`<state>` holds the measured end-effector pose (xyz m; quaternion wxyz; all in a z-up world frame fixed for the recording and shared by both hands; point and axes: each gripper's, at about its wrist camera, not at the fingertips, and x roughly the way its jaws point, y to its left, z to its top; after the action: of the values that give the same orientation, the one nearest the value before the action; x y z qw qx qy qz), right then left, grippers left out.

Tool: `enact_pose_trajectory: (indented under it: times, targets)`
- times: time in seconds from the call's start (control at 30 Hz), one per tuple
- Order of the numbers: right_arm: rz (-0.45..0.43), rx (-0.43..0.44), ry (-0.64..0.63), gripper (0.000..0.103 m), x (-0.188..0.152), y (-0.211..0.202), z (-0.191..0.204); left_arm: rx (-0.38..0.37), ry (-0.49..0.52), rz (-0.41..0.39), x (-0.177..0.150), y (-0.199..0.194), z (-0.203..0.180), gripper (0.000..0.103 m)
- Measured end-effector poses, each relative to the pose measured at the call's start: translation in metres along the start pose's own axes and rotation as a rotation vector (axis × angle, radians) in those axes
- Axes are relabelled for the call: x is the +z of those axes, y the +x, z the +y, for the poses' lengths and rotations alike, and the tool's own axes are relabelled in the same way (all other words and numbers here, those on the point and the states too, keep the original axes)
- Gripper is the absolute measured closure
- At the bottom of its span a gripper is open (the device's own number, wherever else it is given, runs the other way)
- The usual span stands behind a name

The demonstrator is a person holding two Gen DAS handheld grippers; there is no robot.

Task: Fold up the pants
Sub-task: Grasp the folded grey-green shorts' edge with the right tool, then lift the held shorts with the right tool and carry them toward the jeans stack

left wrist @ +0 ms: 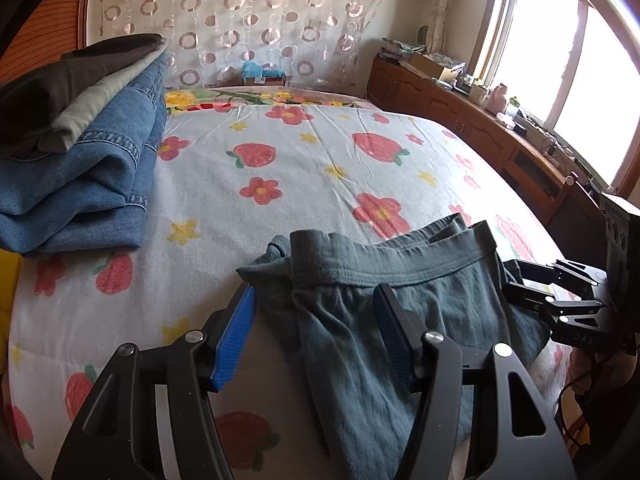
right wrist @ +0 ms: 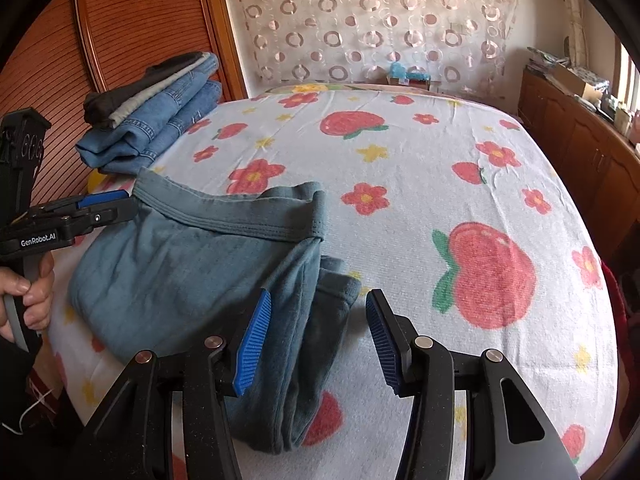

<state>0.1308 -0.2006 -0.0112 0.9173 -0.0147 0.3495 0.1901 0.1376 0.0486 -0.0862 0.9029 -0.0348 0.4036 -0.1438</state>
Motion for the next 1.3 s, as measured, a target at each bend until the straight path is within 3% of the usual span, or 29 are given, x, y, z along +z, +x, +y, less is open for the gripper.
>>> enact_pose_trajectory:
  times: [0.6,0.67,0.8,0.97,1.3]
  targets:
    - [-0.003,0.022,-0.063,0.052,0.010,0.019,0.014,-0.004,-0.011,0.034,-0.001,0.015,0.008,0.042]
    - [-0.009,0.017,-0.063,0.063,0.010,0.019,0.014,-0.025,-0.020,0.033,-0.001,0.015,0.010,0.046]
    - [-0.014,0.035,-0.055,0.072,0.008,0.018,0.013,-0.045,-0.023,0.029,-0.002,0.015,0.010,0.053]
    - [-0.011,0.084,-0.041,0.089,0.007,0.018,0.010,-0.072,-0.009,0.013,-0.003,0.010,0.002,0.082]
    - [-0.088,0.126,-0.003,0.092,0.005,-0.006,0.007,-0.072,0.029,-0.111,0.002,-0.037,-0.016,0.087]
